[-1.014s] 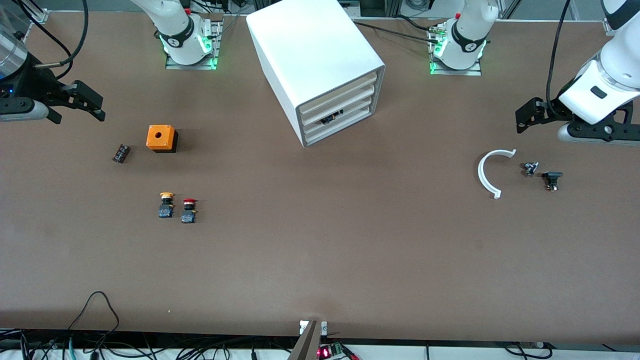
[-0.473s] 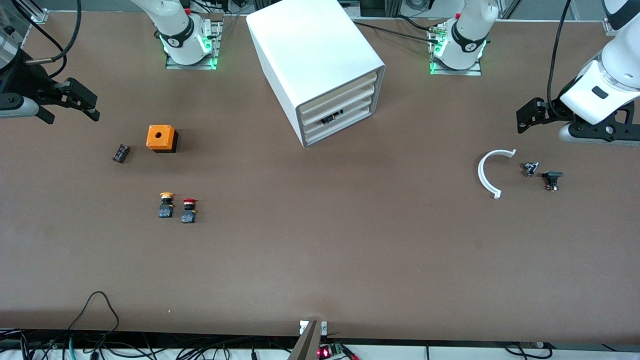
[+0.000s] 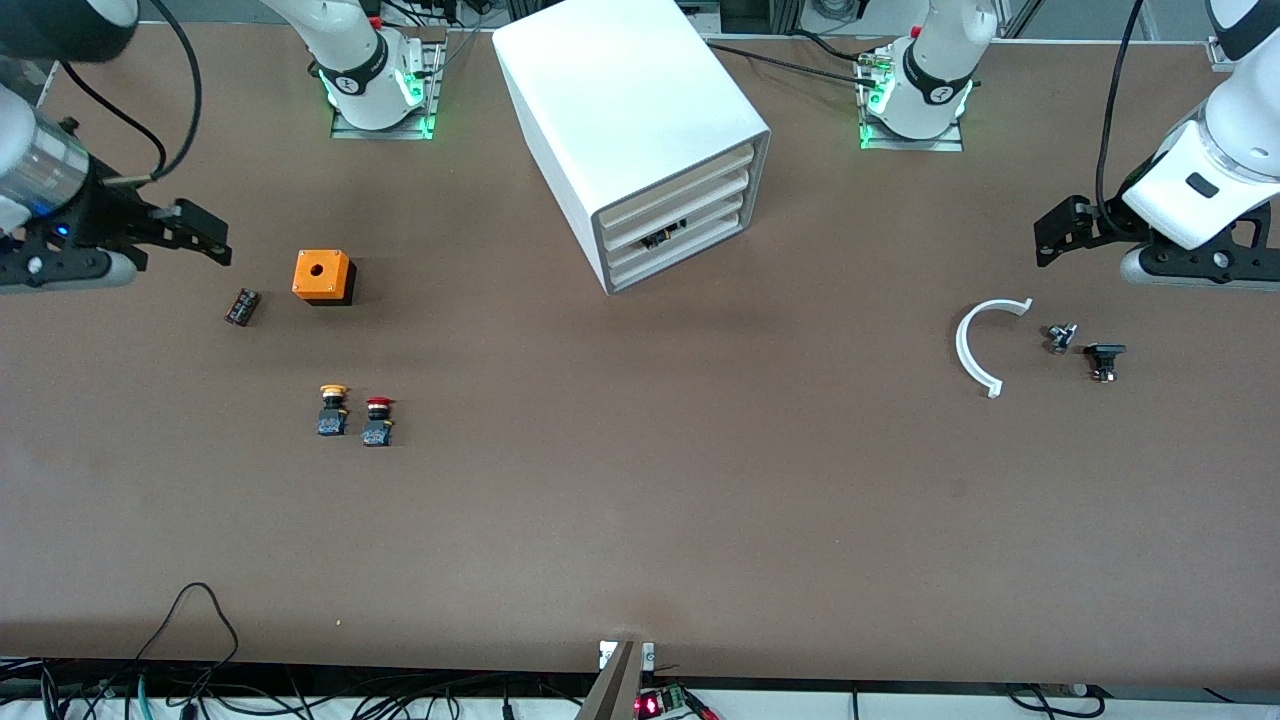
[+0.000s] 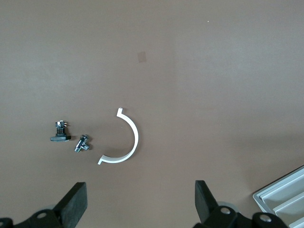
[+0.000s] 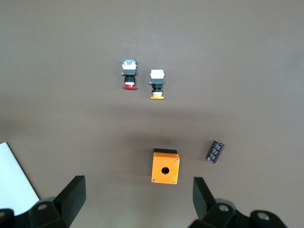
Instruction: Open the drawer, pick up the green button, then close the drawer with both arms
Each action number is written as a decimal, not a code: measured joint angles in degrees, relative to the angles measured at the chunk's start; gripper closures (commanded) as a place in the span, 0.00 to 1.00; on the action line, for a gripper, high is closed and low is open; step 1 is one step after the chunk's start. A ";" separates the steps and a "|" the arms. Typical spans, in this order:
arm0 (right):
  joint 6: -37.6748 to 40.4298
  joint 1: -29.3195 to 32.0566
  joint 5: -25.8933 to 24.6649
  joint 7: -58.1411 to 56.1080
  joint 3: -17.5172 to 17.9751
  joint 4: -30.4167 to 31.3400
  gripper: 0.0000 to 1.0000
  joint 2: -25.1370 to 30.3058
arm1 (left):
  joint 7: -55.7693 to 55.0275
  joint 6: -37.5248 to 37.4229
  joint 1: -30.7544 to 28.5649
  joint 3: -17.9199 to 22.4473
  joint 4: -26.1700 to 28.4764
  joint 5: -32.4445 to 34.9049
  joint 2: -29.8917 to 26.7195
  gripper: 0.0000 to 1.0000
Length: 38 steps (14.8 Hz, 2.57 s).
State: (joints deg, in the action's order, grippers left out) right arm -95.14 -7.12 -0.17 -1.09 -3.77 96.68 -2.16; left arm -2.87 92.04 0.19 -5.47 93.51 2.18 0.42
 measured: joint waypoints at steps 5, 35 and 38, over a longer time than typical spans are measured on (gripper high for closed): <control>-0.34 -0.55 0.00 0.01 0.03 -0.09 0.00 -2.97 | 0.00 0.00 0.80 -0.30 0.06 -0.11 0.85 0.00; -6.14 -21.07 4.84 48.73 0.75 -6.71 0.00 -11.81 | 34.55 -3.12 3.44 -3.55 7.99 -44.13 23.61 0.00; -6.15 -22.80 4.85 51.99 0.76 -8.43 0.00 -13.05 | 39.54 -0.95 3.52 -3.67 12.64 -47.54 23.61 0.00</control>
State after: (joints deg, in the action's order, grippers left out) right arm -101.29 -29.93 4.68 50.89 -3.02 88.25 -15.21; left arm 36.67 91.09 3.71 -9.14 106.16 -45.36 24.03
